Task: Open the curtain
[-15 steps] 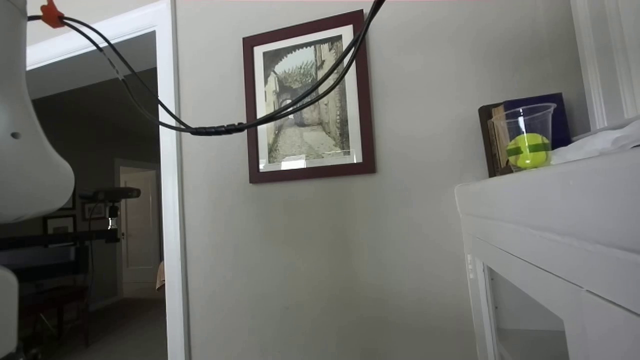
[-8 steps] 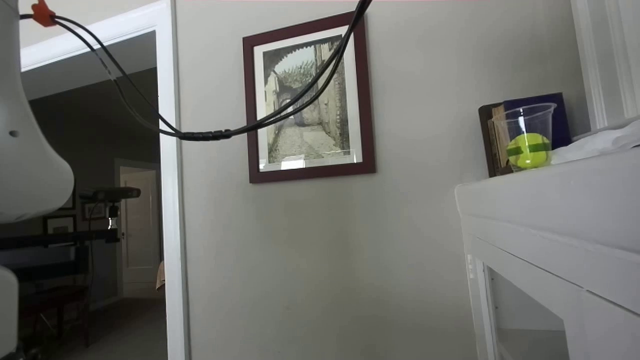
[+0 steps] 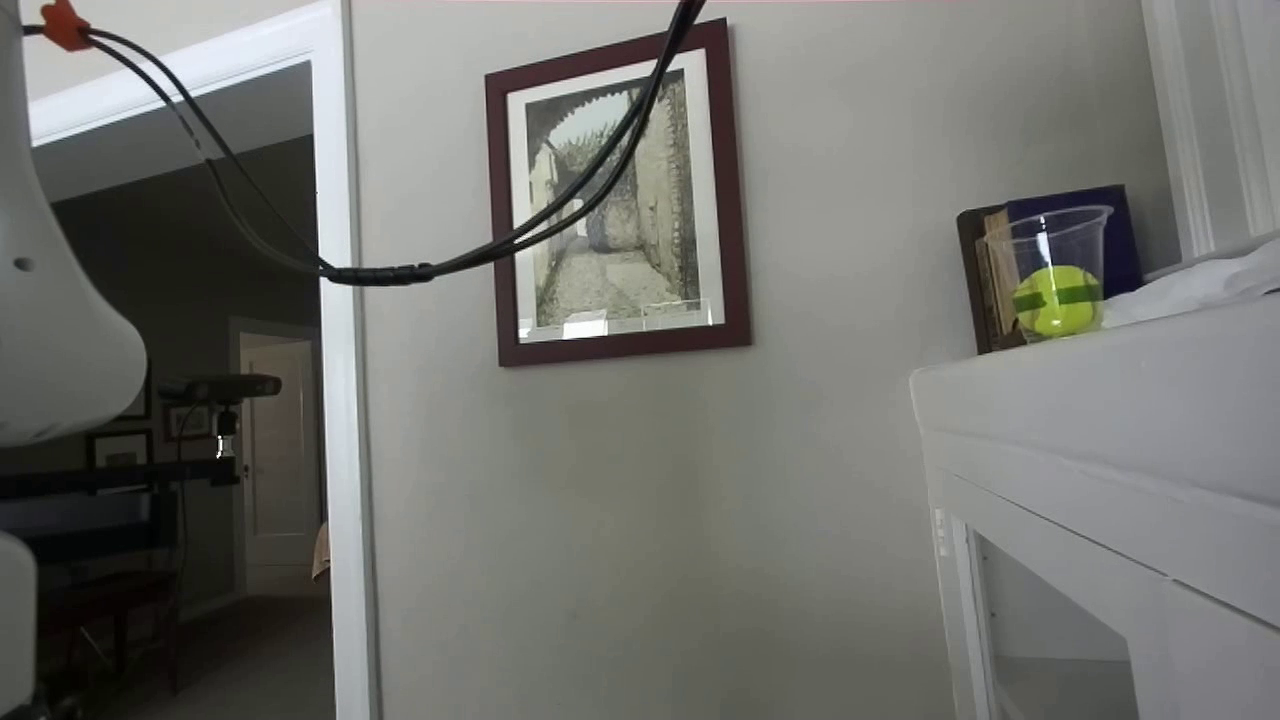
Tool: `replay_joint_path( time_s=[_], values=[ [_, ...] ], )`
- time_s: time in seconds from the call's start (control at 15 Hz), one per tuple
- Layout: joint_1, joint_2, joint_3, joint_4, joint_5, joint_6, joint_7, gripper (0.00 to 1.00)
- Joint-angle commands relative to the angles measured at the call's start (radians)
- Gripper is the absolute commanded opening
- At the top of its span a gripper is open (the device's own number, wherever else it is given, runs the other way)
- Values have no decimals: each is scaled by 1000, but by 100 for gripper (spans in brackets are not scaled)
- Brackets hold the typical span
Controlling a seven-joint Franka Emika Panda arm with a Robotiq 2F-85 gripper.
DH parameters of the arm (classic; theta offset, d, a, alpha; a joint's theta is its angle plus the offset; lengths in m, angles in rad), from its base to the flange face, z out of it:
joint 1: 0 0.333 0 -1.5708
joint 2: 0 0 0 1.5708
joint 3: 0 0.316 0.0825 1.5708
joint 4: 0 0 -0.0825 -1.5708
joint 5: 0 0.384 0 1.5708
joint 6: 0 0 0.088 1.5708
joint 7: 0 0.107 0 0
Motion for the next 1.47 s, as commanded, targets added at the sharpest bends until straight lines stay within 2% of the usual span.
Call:
replay_joint_path(
  time_s=[0.0,1.4],
  values=[
    [14,-36,-21,-61,-33,-14,-16,0],
    [20,14,-43,22,-15,131,17,0]
  ],
)
